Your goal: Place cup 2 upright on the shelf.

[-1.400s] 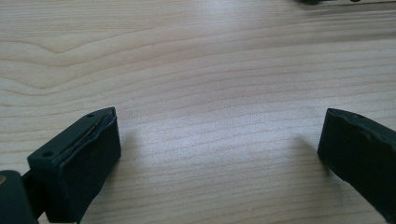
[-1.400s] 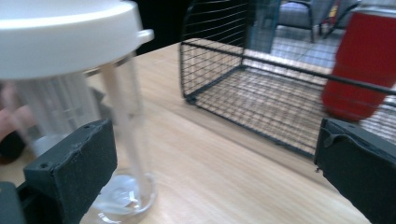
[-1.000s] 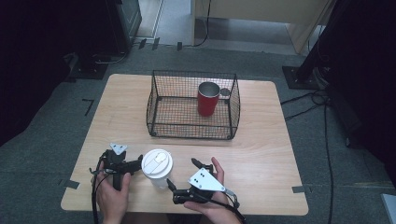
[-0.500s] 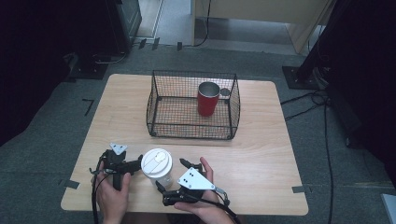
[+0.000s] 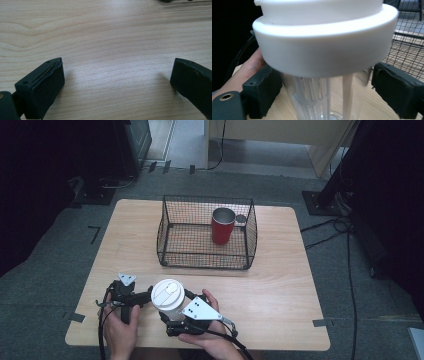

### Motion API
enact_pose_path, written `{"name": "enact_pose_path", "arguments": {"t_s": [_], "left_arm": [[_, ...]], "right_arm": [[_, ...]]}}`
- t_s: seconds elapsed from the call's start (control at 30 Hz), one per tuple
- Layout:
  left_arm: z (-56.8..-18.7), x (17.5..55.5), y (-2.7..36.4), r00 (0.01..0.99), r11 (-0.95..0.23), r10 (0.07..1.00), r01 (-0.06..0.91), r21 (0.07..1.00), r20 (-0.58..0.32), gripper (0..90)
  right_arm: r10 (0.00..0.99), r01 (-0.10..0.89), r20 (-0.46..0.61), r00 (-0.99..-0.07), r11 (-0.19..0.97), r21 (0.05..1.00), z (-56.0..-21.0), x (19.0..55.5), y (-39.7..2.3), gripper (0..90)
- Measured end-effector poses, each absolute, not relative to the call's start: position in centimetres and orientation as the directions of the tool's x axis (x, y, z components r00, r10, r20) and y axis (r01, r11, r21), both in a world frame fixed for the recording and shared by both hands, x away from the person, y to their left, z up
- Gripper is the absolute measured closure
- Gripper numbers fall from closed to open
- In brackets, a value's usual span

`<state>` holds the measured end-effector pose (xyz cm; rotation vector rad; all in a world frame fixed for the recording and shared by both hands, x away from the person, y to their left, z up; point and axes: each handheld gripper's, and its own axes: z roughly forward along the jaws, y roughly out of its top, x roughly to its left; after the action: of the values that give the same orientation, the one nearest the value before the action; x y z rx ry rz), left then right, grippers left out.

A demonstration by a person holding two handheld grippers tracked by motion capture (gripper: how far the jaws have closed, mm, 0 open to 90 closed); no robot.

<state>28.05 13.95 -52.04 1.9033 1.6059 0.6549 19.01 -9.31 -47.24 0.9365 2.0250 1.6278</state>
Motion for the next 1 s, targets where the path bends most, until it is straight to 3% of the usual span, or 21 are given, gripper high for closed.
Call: {"name": "enact_pose_path", "arguments": {"t_s": [0.8, 1.0], "left_arm": [[-52.0, 28.1, 13.9, 0.161, -0.124, 0.987, 0.713, 0.690, 0.011, 0.1], [-52.0, 28.1, 13.9, 0.161, -0.124, 0.987, 0.714, 0.690, 0.011, 0.1]], "right_arm": [[0.711, 0.240, 0.091, -0.697, 0.112, 0.964, -46.8, 19.7, -7.8, 15.4], [0.723, 0.236, 0.115, -0.681, 0.068, 0.969, -46.6, 19.7, -8.0, 15.9]]}}
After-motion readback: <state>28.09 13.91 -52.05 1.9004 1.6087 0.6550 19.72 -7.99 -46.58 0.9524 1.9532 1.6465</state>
